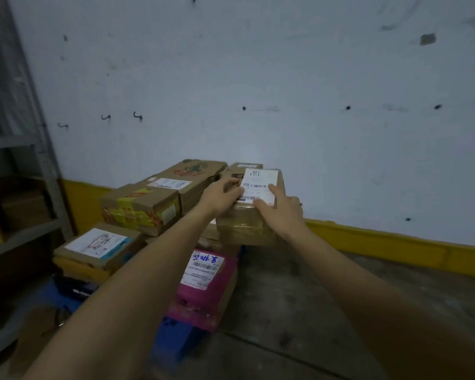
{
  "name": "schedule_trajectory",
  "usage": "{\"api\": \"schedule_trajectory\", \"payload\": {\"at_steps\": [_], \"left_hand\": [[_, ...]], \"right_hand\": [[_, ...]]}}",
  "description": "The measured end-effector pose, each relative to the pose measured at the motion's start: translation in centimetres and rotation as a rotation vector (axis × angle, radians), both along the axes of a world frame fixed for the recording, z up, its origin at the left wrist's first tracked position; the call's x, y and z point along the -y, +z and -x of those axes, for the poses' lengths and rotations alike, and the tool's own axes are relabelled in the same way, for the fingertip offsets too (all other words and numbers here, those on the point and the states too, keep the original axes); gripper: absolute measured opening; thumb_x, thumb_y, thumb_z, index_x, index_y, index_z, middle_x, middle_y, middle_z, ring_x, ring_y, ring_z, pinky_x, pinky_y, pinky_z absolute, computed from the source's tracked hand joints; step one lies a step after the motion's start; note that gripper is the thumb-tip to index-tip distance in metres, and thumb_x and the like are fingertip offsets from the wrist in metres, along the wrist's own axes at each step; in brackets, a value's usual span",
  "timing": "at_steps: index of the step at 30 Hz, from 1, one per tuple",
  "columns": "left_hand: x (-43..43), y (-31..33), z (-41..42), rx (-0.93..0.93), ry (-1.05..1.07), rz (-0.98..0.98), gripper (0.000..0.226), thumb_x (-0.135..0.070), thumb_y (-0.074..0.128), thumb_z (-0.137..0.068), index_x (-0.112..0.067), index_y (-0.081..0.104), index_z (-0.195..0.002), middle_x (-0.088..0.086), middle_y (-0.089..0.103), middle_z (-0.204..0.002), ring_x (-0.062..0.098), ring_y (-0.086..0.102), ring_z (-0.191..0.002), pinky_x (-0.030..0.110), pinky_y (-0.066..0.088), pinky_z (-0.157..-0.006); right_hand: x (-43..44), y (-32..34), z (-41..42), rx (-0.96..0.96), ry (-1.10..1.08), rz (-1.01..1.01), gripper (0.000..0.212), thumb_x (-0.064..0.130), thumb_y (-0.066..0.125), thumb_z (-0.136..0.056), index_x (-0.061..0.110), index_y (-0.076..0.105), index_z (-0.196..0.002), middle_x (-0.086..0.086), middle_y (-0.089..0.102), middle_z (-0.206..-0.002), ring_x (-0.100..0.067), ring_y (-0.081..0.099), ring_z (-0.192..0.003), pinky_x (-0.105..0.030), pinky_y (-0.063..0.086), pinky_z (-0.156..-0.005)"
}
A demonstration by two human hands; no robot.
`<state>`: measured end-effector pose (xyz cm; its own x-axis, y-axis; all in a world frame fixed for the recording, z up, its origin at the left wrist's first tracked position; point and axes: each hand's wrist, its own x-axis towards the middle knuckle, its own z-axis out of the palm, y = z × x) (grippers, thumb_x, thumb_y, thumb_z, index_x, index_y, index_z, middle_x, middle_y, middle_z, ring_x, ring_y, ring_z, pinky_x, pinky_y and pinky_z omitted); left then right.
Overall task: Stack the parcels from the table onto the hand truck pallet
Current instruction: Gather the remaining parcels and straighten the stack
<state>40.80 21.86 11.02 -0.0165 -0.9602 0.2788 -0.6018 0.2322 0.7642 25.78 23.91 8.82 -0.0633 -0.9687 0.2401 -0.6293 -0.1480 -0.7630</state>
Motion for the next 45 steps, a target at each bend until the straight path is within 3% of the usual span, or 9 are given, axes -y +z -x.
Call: {"api": "schedule_trajectory", "payload": {"at_steps": [2,7,18,21,25,30,41,45], "left_hand": [[1.8,0.2,-1.2,0.018,0.011,-0.006,0.045,-0.037,0.051,-0.092,-0.022,0.047,-0.134,0.005,0.052,-0.137,0.021,0.050,-0.120,0.033,0.043,-0.096],[6.4,0.6,-5.0,0.069,0.047,0.007,0.044,-0.036,0.052,-0.092,-0.022,0.049,-0.133,0.003,0.051,-0.137,0.016,0.049,-0.118,0.022,0.035,-0.084],[16.5,0.5,-10.1,0.174,-0.095,-0.109,0.045,-0.036,0.050,-0.093,-0.019,0.047,-0.134,0.007,0.044,-0.143,0.024,0.043,-0.127,0.027,0.030,-0.088],[18.3,-0.7,-11.1,0.216,-0.128,-0.133,0.046,-0.038,0.049,-0.094,-0.017,0.047,-0.135,0.008,0.044,-0.142,0.024,0.043,-0.127,0.028,0.031,-0.091],[19.4,-0.9,-11.5,0.206,-0.181,-0.176,0.046,-0.039,0.049,-0.093,-0.018,0.047,-0.134,0.008,0.044,-0.142,0.025,0.043,-0.126,0.035,0.034,-0.102],[19.7,-0.8,-11.1,0.194,-0.230,-0.175,0.046,-0.037,0.047,-0.094,-0.016,0.045,-0.135,0.009,0.043,-0.142,0.025,0.043,-0.125,0.029,0.033,-0.090],[20.6,-1.6,-11.4,0.195,-0.267,-0.224,0.050,-0.047,0.046,-0.092,-0.023,0.041,-0.135,0.010,0.042,-0.143,0.027,0.043,-0.126,0.035,0.035,-0.096],[20.4,-1.6,-11.5,0.208,-0.269,-0.209,0.049,-0.046,0.045,-0.092,-0.023,0.041,-0.136,0.010,0.042,-0.142,0.026,0.044,-0.123,0.033,0.035,-0.092]], "right_hand": [[2.4,0.0,-1.2,0.013,0.012,-0.009,0.064,0.054,0.045,-0.089,0.035,0.021,-0.146,-0.011,0.026,-0.145,-0.032,0.032,-0.129,-0.042,0.034,-0.103],[7.3,-0.1,-4.9,0.027,0.038,-0.027,0.065,0.056,0.045,-0.088,0.036,0.021,-0.146,-0.013,0.020,-0.151,-0.034,0.028,-0.135,-0.046,0.030,-0.108],[14.3,-0.4,-10.7,0.037,-0.107,-0.095,0.063,0.054,0.044,-0.090,0.034,0.021,-0.146,-0.014,0.017,-0.154,-0.034,0.017,-0.141,-0.049,0.021,-0.114],[15.0,-1.3,-11.8,0.031,-0.158,-0.129,0.063,0.056,0.044,-0.089,0.035,0.024,-0.145,-0.012,0.016,-0.155,-0.035,0.022,-0.138,-0.046,0.025,-0.111],[15.4,-1.7,-12.6,0.042,-0.221,-0.134,0.062,0.056,0.043,-0.089,0.035,0.025,-0.145,-0.013,0.023,-0.149,-0.034,0.029,-0.133,-0.045,0.030,-0.107],[15.7,-1.3,-12.7,0.047,-0.269,-0.156,0.060,0.054,0.043,-0.090,0.035,0.025,-0.144,-0.013,0.030,-0.146,-0.033,0.032,-0.131,-0.043,0.031,-0.106],[15.2,-1.7,-12.5,0.061,-0.243,-0.172,0.063,0.054,0.042,-0.091,0.033,0.022,-0.146,-0.014,0.028,-0.148,-0.035,0.033,-0.132,-0.048,0.031,-0.110],[15.0,-1.6,-12.6,0.126,-0.226,-0.172,0.065,0.053,0.045,-0.090,0.032,0.021,-0.147,-0.013,0.026,-0.150,-0.035,0.032,-0.133,-0.049,0.031,-0.110]]}}
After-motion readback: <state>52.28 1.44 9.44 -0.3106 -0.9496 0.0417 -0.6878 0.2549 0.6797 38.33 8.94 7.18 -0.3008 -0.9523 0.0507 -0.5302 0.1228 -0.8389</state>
